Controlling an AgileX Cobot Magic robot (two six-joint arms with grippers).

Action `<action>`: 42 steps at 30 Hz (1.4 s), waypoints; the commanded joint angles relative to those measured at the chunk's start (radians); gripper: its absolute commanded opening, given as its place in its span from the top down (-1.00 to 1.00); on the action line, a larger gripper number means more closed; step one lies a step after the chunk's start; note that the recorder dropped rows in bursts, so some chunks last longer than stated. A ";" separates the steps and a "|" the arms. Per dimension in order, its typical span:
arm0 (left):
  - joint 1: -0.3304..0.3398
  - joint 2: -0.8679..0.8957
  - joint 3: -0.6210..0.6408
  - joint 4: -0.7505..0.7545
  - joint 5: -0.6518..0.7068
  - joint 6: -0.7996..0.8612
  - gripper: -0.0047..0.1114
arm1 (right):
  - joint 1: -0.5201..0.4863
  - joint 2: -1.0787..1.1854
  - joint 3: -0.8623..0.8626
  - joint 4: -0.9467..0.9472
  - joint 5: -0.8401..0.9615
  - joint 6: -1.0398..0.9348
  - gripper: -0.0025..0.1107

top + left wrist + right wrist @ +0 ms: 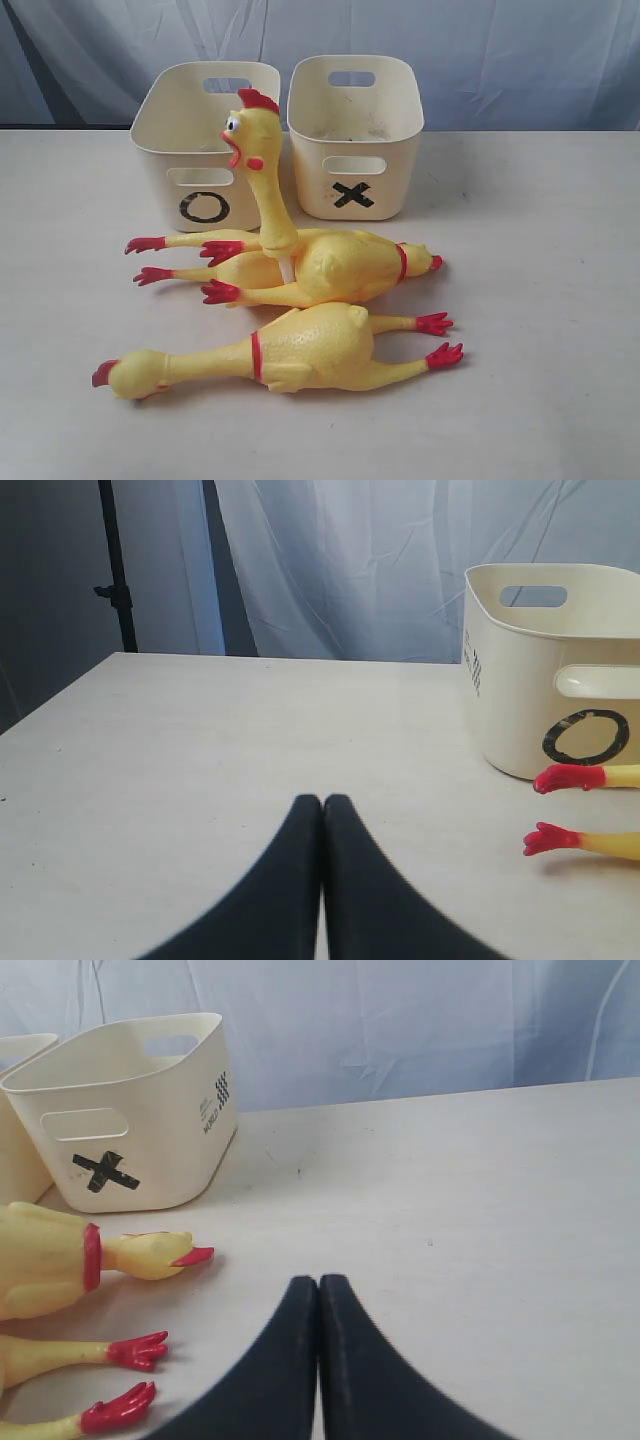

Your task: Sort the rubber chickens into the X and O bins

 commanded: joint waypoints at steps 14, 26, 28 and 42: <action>-0.006 -0.004 0.005 0.003 -0.001 -0.001 0.92 | 0.003 -0.005 0.005 -0.001 -0.006 -0.003 0.96; -0.006 -0.004 0.005 0.003 -0.001 -0.001 0.92 | 0.003 -0.005 0.005 0.002 -0.019 -0.003 0.96; -0.006 -0.004 0.005 0.003 -0.001 -0.001 0.92 | 0.003 -0.005 0.005 0.023 -0.036 -0.003 0.96; -0.006 -0.004 0.005 0.003 -0.001 -0.001 0.92 | 0.003 -0.005 0.005 0.063 -0.114 -0.003 0.96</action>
